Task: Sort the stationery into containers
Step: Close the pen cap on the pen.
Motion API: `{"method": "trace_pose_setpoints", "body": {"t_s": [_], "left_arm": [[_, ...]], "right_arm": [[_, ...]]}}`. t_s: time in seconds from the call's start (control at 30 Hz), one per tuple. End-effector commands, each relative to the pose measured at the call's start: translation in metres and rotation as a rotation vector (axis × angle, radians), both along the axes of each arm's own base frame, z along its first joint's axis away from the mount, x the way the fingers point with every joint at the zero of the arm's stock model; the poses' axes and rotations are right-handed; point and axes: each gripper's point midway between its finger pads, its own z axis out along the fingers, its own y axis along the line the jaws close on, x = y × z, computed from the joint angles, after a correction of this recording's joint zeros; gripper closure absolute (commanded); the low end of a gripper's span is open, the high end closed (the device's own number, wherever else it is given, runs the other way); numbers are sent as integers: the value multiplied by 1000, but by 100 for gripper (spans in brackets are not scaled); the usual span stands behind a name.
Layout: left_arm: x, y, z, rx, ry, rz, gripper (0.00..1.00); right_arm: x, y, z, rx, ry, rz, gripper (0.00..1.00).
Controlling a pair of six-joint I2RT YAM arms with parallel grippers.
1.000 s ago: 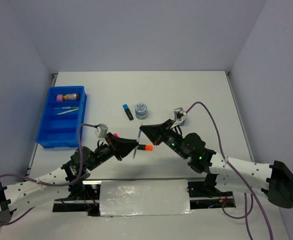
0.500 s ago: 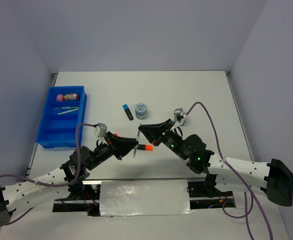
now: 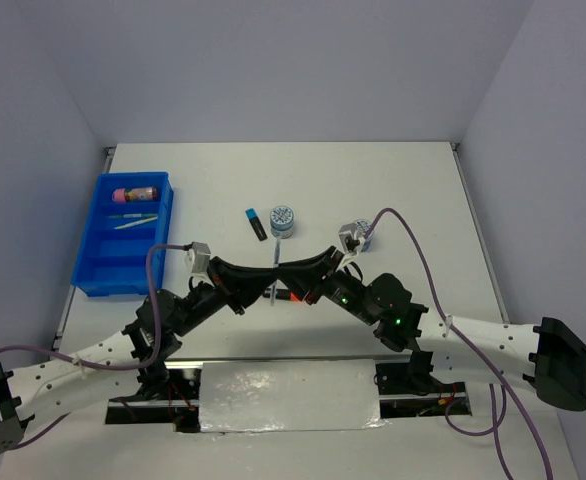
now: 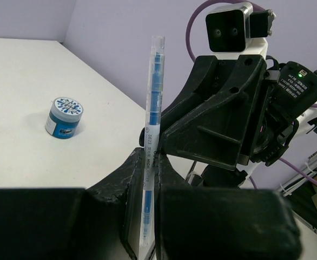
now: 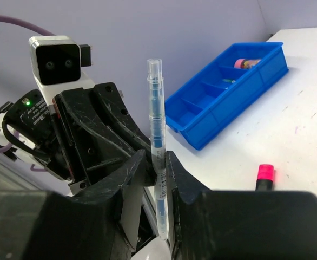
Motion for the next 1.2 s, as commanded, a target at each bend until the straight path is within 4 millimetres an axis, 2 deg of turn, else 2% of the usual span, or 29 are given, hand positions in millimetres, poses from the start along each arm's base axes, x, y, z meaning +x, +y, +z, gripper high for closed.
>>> {"method": "trace_pose_setpoints", "body": {"t_s": [0.0, 0.1, 0.13, 0.3, 0.33, 0.4, 0.43, 0.47, 0.53, 0.57, 0.63, 0.7, 0.73, 0.77, 0.83, 0.9, 0.93, 0.97, 1.07, 1.13, 1.17], "left_arm": [[-8, -1, 34, -65, -102, -36, 100], [-11, -5, 33, -56, -107, -59, 100], [-12, -6, 31, -51, -107, -68, 100], [-12, -7, 28, -40, -105, -74, 100], [-12, -7, 28, -36, -107, -75, 100], [-10, -7, 27, -35, -96, -65, 100], [-10, -6, 28, -38, -94, -60, 100], [-9, -7, 27, -35, -87, -56, 99], [-5, -8, 26, -21, -69, -46, 78], [-5, -9, 26, -17, -70, -48, 51], [-4, -11, 25, -5, -60, -49, 35], [-4, -15, 22, 7, -56, -65, 28], [-5, -17, 22, 9, -62, -75, 32], [-7, -19, 20, 17, -61, -88, 47], [-6, -22, 17, 31, -57, -96, 62], [-6, -21, 19, 28, -57, -92, 90], [-7, -20, 20, 26, -66, -93, 95], [-7, -20, 22, 23, -76, -93, 100], [-12, -18, 26, 8, -108, -107, 100], [-15, -17, 24, 16, -114, -117, 100], [-15, -17, 25, 23, -120, -116, 100]], "right_arm": [[-7, 0, 24, 46, -57, 27, 73], [-7, 2, 24, 41, -65, 25, 69], [-3, 1, 24, 37, -61, 6, 63], [3, -3, 26, 30, -60, -30, 62], [3, -3, 28, 29, -63, -35, 71], [3, -3, 29, 25, -64, -34, 80], [2, -3, 30, 26, -67, -30, 96], [1, -2, 30, 25, -66, -23, 100], [0, -1, 31, 24, -74, -11, 100], [-3, 0, 33, 27, -82, -2, 100], [-4, 0, 34, 28, -93, 8, 100], [-6, 1, 38, 35, -104, 15, 100], [-6, 1, 39, 36, -106, 15, 100], [-6, 1, 42, 41, -109, 16, 100], [-6, 3, 44, 32, -113, 22, 100], [-6, 7, 46, 21, -114, 30, 100], [-6, 9, 46, 18, -111, 35, 100], [-7, 11, 46, 15, -111, 43, 100], [-9, 14, 45, 34, -105, 61, 100], [-10, 14, 46, 39, -106, 68, 88], [-10, 13, 48, 40, -107, 65, 70]]}}
